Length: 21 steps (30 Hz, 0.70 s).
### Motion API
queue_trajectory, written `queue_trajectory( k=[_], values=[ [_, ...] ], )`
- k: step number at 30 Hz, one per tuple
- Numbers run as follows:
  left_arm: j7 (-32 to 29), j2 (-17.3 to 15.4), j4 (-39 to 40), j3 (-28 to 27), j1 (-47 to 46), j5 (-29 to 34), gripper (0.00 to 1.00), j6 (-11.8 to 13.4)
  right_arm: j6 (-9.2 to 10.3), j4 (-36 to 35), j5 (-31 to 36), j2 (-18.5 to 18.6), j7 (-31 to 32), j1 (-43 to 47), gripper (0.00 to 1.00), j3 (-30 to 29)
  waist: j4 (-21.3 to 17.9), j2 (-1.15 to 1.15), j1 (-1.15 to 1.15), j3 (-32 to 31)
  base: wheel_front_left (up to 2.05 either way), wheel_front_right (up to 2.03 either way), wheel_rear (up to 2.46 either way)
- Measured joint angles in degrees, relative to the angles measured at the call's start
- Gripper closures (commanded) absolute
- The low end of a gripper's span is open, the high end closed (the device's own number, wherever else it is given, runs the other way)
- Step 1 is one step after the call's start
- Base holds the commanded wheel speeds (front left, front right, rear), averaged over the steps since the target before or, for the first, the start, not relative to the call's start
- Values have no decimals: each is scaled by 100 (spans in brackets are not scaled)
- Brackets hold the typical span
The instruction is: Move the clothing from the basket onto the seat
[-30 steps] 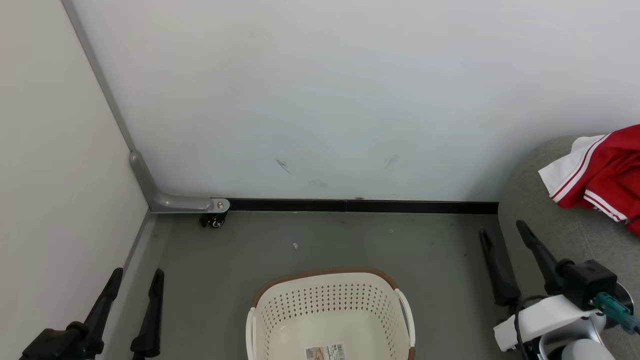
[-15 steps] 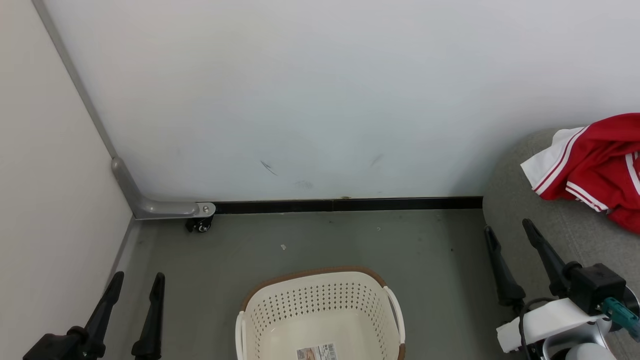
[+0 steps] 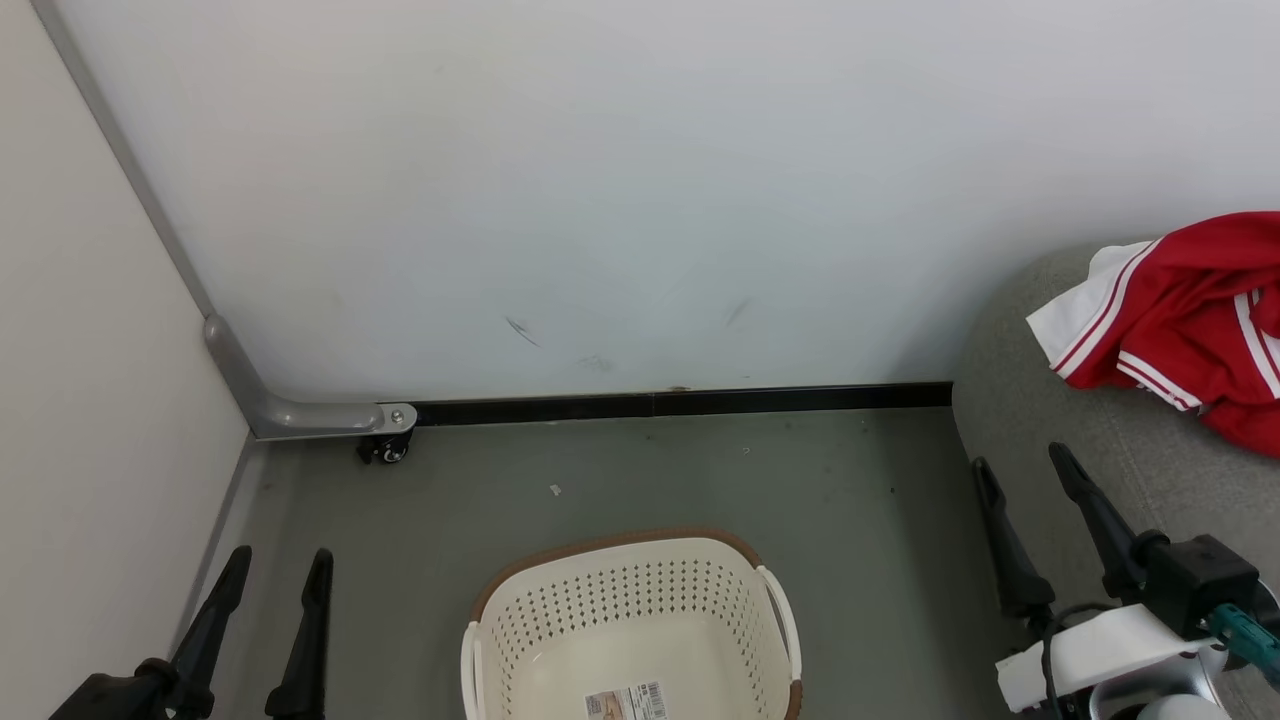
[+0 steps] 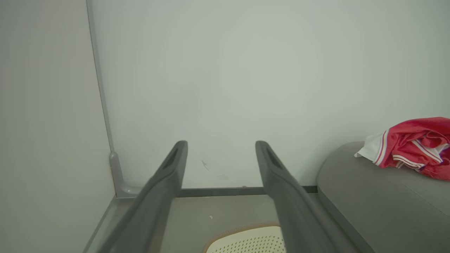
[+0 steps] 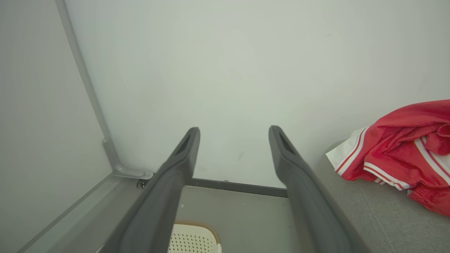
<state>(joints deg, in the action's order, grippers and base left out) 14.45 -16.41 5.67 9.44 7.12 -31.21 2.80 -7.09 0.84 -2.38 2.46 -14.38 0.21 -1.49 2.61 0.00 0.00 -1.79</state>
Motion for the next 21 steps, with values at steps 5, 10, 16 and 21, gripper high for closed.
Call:
queue_trajectory(
  k=[5, 10, 16, 21],
  values=[
    [0, 35, -29, -66, 44, 9, 0, -51, 0, -4, 0, -4, 0, 88, 0, -12, -1, 0, 0, 9, 0, 0, 0],
    [0, 66, -42, -134, 44, 109, 0, -104, 0, -7, 0, -7, 0, 88, 0, -11, -2, 0, 0, 12, 0, 0, 0],
    [-2, 179, -81, -200, 44, 154, 100, -148, 3, 24, -4, -12, 3, 91, 100, -4, -8, 0, 0, 6, 0, 0, 0],
    [-26, 403, -355, -86, 96, 152, 100, -144, 3, 299, -3, -87, 24, 232, 100, 51, -9, 0, 0, 7, 0, 0, 0]
  ],
)
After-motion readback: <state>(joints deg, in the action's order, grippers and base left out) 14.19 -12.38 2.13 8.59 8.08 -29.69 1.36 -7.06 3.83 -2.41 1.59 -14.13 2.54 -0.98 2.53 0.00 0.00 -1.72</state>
